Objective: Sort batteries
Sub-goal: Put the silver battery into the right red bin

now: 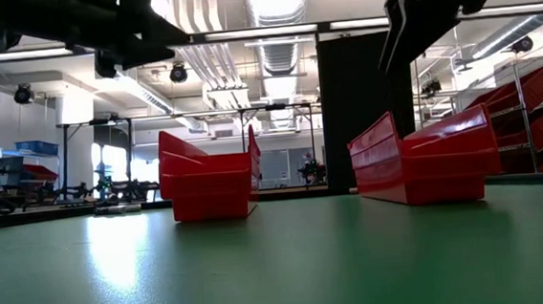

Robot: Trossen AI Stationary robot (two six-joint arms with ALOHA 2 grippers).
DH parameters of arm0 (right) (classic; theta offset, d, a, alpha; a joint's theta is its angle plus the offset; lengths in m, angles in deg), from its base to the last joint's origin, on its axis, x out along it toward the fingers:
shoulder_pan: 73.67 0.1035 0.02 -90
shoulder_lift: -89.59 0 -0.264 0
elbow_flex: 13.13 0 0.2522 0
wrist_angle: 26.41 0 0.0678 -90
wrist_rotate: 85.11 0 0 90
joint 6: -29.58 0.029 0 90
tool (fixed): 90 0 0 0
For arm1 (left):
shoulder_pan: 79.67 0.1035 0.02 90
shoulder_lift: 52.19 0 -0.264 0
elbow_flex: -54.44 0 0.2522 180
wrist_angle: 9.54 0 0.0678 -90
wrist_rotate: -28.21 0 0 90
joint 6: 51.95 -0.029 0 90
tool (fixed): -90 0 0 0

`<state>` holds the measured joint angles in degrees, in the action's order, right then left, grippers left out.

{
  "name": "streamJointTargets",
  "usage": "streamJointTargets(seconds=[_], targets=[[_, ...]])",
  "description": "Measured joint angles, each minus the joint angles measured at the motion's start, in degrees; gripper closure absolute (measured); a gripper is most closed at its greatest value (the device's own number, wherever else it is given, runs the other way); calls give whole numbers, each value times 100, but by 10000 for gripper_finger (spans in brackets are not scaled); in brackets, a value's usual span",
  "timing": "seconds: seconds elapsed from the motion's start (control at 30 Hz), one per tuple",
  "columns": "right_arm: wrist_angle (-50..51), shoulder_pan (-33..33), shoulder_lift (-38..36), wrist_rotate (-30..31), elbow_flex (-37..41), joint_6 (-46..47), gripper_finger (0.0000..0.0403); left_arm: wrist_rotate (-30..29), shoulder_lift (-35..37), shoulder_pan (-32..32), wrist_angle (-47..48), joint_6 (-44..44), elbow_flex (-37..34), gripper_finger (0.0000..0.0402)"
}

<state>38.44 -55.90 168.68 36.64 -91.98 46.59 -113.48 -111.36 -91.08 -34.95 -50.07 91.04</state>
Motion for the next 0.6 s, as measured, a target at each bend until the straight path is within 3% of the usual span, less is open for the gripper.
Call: streamJointTargets(seconds=[0.3,0.4,0.6], targets=[[-53,535,9,377,7,260,121,1113,98,1389,555,1061,29,149],[-117,684,9,536,10,332,124,1502,94,1945,1635,1386,455,154],[-717,897,13,1118,201,682,118,1589,-163,2759,4431,1670,2021,159]])
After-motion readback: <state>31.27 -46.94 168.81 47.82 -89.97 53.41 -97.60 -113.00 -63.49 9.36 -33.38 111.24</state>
